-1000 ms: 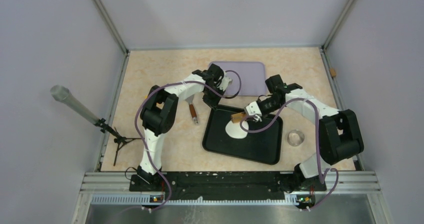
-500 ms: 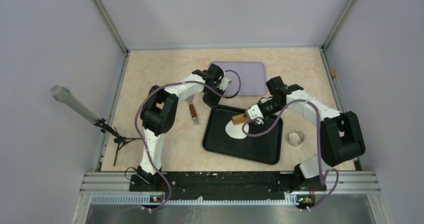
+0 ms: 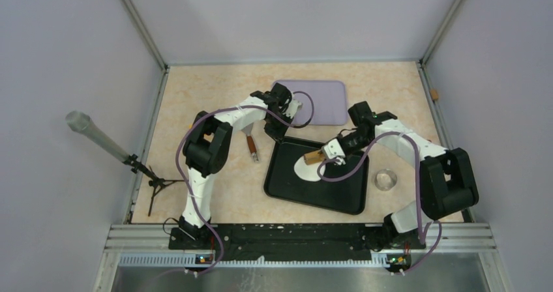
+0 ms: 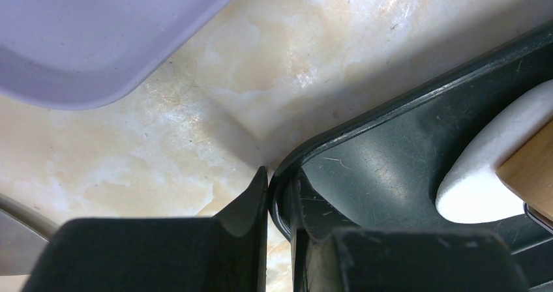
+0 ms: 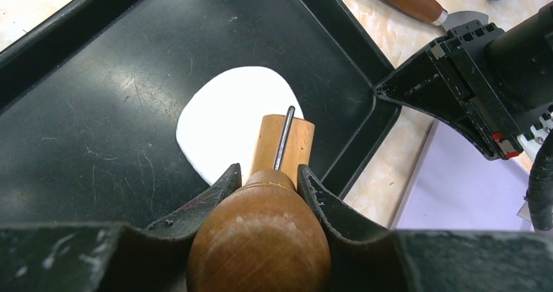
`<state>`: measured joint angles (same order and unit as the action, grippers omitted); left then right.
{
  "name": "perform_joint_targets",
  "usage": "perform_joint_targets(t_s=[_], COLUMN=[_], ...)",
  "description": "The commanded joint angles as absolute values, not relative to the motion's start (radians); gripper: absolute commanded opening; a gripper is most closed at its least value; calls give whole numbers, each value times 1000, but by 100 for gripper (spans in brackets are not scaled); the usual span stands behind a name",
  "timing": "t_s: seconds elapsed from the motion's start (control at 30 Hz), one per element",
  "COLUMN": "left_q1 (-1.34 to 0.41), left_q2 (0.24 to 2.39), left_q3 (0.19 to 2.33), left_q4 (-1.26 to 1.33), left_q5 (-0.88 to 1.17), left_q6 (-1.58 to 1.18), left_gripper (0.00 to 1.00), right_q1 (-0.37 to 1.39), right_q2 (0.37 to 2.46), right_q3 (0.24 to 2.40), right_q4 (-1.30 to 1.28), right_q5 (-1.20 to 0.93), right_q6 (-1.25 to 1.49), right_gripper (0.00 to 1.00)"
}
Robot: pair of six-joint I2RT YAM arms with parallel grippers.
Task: Roll out the dumpling wrappers from the dough
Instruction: Flatten out the dough on the work surface.
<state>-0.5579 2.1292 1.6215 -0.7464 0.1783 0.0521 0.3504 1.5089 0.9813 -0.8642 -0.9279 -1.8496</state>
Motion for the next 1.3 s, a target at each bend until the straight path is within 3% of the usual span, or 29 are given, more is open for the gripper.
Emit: perform_joint_targets(t_s=[0.0,1.27], left_q1=[-506,-505], left_q2=[2171,2173], left_q3=[1624,1624], left_q4=[-703,-706], left_q5=[23,15], left_q6=[40,37], left_gripper=[0,0], right_q1=[352,352], right_q2=[1549,1479], right_q3=[877,760], right_q4=[-1261,-1305], right_q5=[-760,-709], right_q6=[-1749,-1773], right_gripper=[0,0])
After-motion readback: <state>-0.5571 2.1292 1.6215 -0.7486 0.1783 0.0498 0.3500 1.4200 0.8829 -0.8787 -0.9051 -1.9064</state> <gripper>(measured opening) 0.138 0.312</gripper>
